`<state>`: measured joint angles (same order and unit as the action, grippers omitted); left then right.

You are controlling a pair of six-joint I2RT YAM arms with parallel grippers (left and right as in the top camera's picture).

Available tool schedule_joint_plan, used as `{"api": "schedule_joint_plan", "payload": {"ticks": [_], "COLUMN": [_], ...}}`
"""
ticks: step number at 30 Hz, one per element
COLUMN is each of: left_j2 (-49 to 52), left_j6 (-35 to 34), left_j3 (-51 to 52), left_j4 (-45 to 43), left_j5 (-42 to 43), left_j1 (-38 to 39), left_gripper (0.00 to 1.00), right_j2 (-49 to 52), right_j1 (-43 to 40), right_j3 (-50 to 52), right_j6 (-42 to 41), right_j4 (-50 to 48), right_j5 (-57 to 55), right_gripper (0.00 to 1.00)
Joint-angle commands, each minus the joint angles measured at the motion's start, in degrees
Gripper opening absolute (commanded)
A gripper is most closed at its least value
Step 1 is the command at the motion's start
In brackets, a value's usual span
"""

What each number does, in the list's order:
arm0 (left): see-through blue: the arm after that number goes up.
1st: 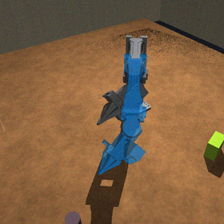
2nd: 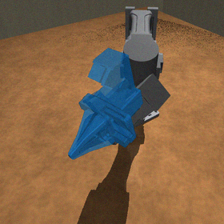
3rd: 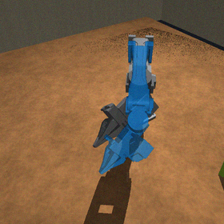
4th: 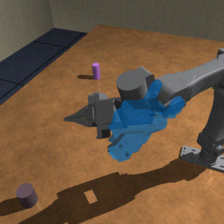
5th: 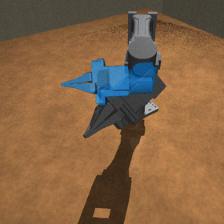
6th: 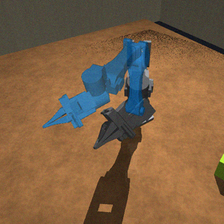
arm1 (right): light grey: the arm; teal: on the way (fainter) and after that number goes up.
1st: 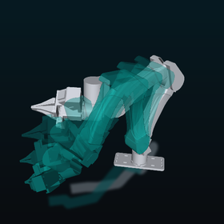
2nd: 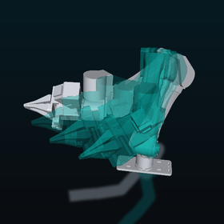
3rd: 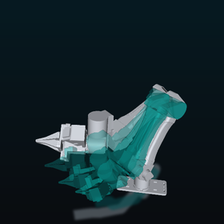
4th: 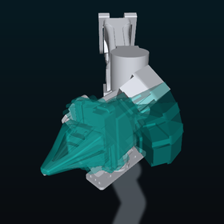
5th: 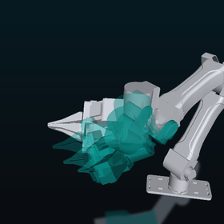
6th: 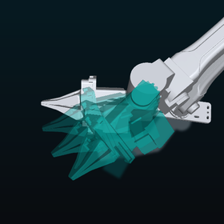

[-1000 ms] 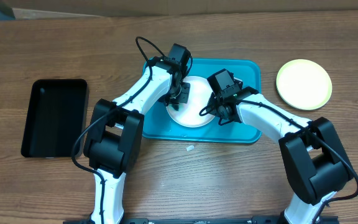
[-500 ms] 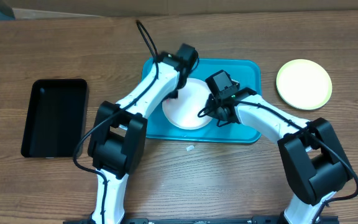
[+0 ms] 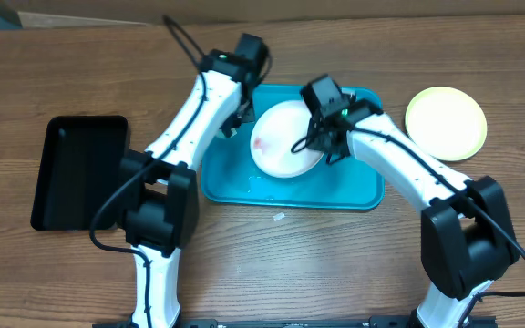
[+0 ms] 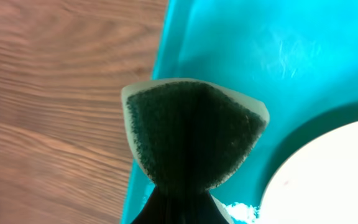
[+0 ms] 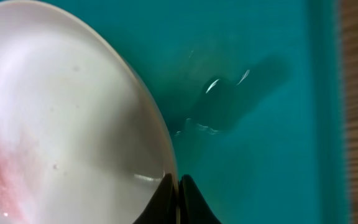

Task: Clean dirty plates on tray and stack at the side
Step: 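Lift the white plate with the right gripper and carry it right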

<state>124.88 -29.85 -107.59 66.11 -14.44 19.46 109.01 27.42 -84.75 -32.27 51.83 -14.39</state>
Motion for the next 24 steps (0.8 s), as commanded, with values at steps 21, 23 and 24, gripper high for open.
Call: {"api": "schedule_joint_plan", "payload": {"ticks": [21,23,24], "left_j2": [-0.5,-0.5,-0.5], "left_j6": [12.9,12.9,12.9], "left_j3": [13.5,13.5,13.5], "left_j4": [-9.9,-10.0,-10.0], "left_j5": [24.6,24.6,24.6], "left_j1": [-2.8,-2.5,-2.5], "left_gripper": [0.04,0.04,0.04], "right_j2": [-2.0,-2.0,-2.0], "right_j1": [12.5,13.7,14.1], "right_j3": [-28.6,-28.6,-28.6], "right_j6": [10.3,11.4,12.0], "right_j4": [31.2,31.2,31.2], "right_j5": [-68.2,-68.5,-68.6], "right_gripper": [0.04,0.04,0.04]}}
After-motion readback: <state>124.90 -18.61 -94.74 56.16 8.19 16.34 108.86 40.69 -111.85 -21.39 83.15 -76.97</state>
